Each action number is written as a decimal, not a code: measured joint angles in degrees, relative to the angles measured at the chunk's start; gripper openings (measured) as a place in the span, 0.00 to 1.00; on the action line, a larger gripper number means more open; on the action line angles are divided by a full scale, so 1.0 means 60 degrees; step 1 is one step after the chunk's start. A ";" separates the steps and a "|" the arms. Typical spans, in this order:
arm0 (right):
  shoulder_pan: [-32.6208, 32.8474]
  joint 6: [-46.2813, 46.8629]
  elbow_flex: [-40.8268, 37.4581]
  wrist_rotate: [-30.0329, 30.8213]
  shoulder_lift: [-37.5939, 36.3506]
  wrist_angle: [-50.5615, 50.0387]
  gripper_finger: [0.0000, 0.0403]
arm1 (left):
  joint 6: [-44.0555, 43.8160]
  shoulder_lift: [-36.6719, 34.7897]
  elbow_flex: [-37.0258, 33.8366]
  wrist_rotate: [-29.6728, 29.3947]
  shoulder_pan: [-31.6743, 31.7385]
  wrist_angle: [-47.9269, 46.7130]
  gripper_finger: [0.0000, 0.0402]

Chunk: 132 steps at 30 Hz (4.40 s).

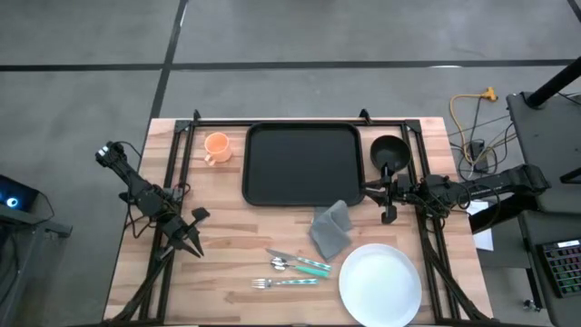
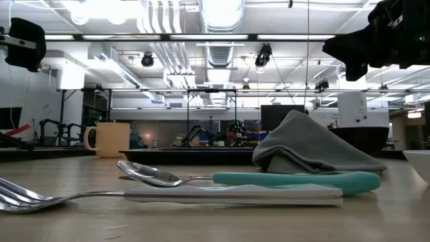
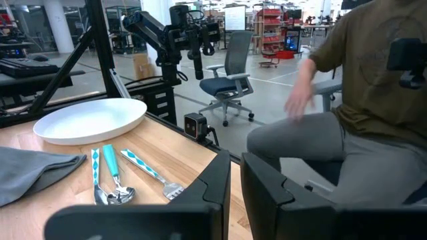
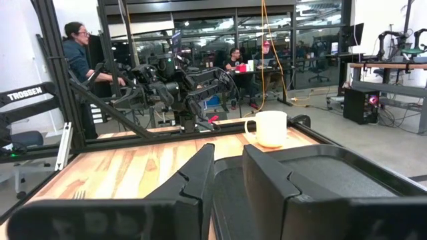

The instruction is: Set up tray

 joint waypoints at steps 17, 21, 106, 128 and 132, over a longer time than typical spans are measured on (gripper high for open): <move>0.0003 0.0000 -0.0002 0.0000 0.0003 0.0000 0.19 | -0.0002 -0.0004 0.0000 0.0002 -0.0001 -0.0002 0.05; 0.0002 0.0000 -0.0002 0.0004 0.0004 0.0000 0.17 | -0.0003 -0.0001 0.0000 0.0001 0.0000 -0.0004 0.05; 0.0004 0.0000 -0.0003 0.0007 0.0003 0.0000 0.19 | -0.0200 0.9181 0.9570 -0.2809 1.1285 -0.9116 0.05; 0.0000 0.0000 0.0000 0.0004 0.0003 0.0000 0.19 | 0.0320 0.9686 0.9562 -0.2825 1.2405 -0.9391 0.37; 0.0000 0.0000 -0.0002 0.0005 0.0000 0.0004 0.18 | 0.0328 0.9686 0.9514 -0.2823 1.2412 -0.9391 0.40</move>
